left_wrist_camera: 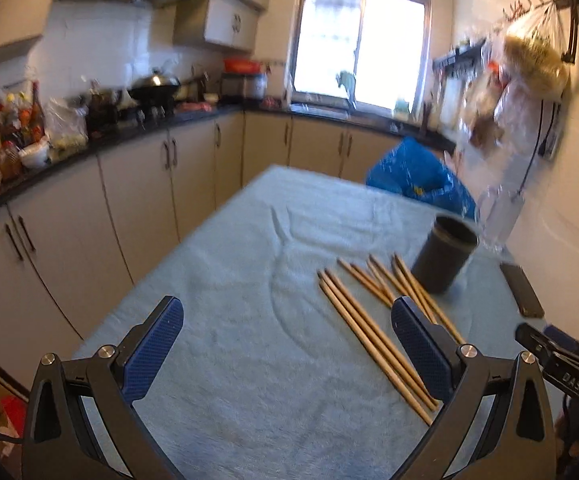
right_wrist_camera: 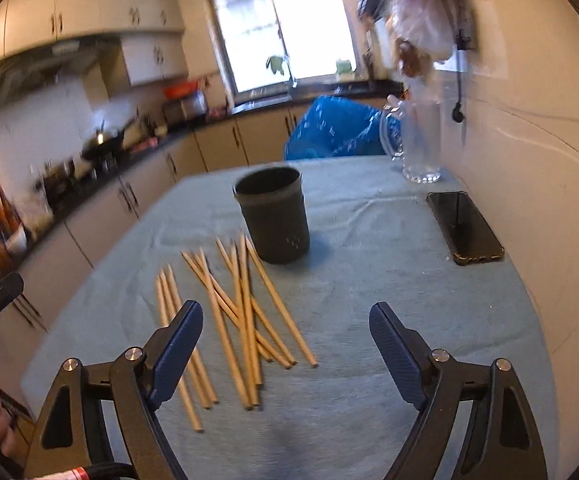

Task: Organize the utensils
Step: 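Move both tools toward the pile of wooden chopsticks, then close the left tool on one chopstick while the right tool grasps another chopstick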

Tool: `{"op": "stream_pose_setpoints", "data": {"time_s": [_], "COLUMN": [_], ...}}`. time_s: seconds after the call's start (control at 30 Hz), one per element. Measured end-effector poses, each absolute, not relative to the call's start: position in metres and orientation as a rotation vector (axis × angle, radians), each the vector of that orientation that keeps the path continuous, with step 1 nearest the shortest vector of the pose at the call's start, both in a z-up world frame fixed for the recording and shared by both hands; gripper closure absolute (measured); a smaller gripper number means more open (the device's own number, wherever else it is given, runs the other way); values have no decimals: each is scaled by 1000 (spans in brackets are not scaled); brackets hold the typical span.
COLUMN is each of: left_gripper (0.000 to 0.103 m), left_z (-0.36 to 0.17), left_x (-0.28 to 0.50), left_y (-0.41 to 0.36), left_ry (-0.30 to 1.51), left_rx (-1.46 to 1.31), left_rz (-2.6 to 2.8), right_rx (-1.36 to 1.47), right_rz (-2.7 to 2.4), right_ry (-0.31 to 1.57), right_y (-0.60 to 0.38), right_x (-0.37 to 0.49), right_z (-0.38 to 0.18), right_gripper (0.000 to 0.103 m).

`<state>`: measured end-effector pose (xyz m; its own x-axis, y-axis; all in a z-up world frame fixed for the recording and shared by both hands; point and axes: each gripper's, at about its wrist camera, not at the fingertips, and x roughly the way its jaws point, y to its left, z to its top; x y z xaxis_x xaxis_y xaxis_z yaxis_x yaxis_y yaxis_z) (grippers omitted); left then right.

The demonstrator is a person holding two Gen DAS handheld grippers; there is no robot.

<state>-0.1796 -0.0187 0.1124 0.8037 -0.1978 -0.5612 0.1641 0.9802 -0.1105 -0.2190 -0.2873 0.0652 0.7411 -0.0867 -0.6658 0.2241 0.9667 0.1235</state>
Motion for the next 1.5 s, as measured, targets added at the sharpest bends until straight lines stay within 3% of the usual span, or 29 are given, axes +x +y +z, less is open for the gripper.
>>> {"op": "stream_pose_setpoints", "data": {"time_s": [0.1,0.23,0.33,0.5,0.77,0.83,0.9,0.97,1.13,1.23,1.27,1.5], "left_gripper": [0,2,15,35,42,58,90,96,96,96,96,96], "left_z": [95,71,53,18,8,9,10,10,10,11,11,14], "left_x": [-164,-142,-125,-97,-91,-92,-91,-91,-89,-91,-94,-117], "left_y": [-34,-60,-73,-88,-111,-122,-126,-125,-113,-102,-97,-61], "left_ry": [680,758,818,951,968,948,958,973,1003,1019,1027,1096], "left_rx": [-35,17,33,25,105,152,172,168,118,87,77,35], "left_rz": [-232,-274,-275,-271,-207,-209,-199,-189,-188,-189,-199,-337], "right_rx": [193,222,239,229,219,195,172,141,-7,-17,-27,42], "right_rz": [-131,-84,-63,-35,-7,-5,4,8,18,48,49,49], "right_ry": [781,805,839,866,919,915,920,926,941,945,953,1028], "right_y": [-295,-301,-307,-314,-319,-320,-319,-317,-300,-293,-290,-304], "right_x": [-201,-181,-165,-138,-111,-108,-105,-101,-87,-84,-84,-135], "right_z": [51,37,27,13,-2,-2,-1,-1,-1,0,1,4], "right_gripper": [14,24,30,30,33,36,38,42,50,87,92,93]}}
